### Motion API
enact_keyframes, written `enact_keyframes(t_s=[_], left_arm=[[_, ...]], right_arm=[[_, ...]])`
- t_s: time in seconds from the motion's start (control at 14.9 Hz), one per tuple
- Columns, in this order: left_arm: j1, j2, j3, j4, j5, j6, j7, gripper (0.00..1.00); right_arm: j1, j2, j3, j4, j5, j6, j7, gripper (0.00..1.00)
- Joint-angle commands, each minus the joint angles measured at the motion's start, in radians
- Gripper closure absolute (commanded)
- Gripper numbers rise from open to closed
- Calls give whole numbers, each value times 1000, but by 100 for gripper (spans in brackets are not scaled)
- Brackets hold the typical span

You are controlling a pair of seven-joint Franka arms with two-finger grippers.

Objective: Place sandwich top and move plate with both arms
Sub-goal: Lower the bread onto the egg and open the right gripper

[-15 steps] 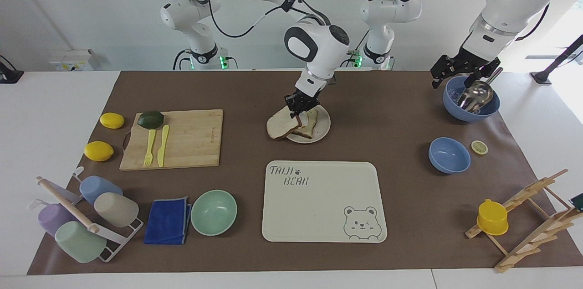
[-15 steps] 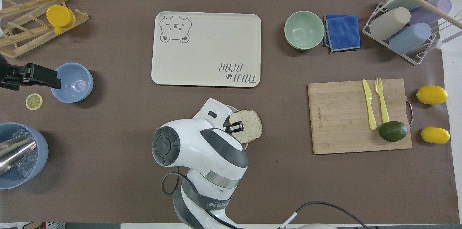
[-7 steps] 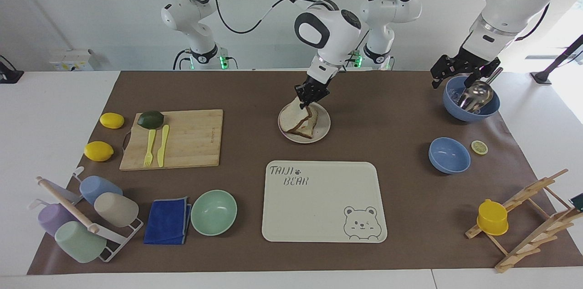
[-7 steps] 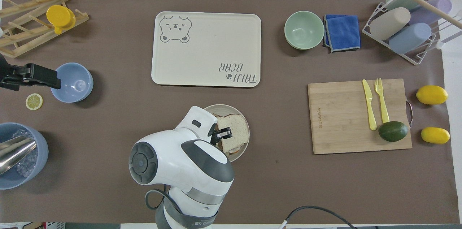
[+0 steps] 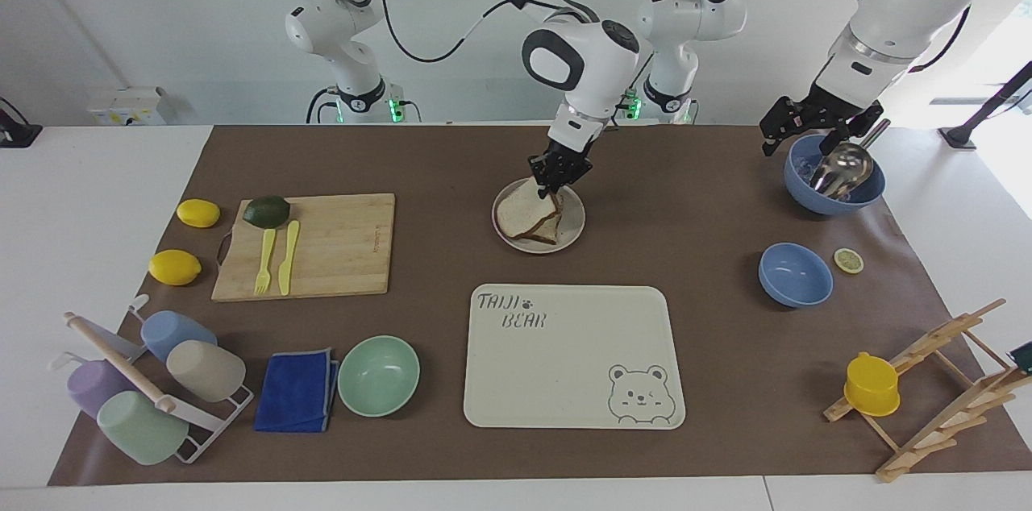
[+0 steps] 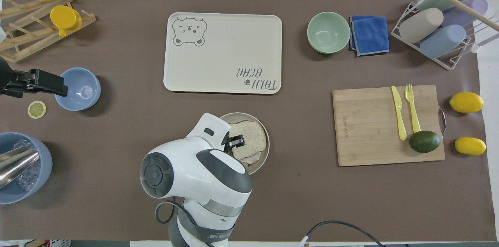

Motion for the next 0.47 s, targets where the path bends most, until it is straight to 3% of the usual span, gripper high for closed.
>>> enact_keyframes(t_s=[0.0, 0.07, 0.27, 0.4], left_arm=[[12, -17, -5, -10, 16, -9, 7, 0], [12, -17, -4, -11, 16, -10, 7, 0], [13, -17, -4, -11, 16, -15, 5, 0], [13, -19, -2, -14, 16, -12, 2, 0]], right_arm=[[-8, 2, 7, -2, 63, 69, 16, 14], [-2, 2, 7, -2, 70, 77, 17, 0], [-46, -33, 6, 2, 73, 75, 10, 0], [-172, -91, 7, -1, 107, 63, -12, 0]])
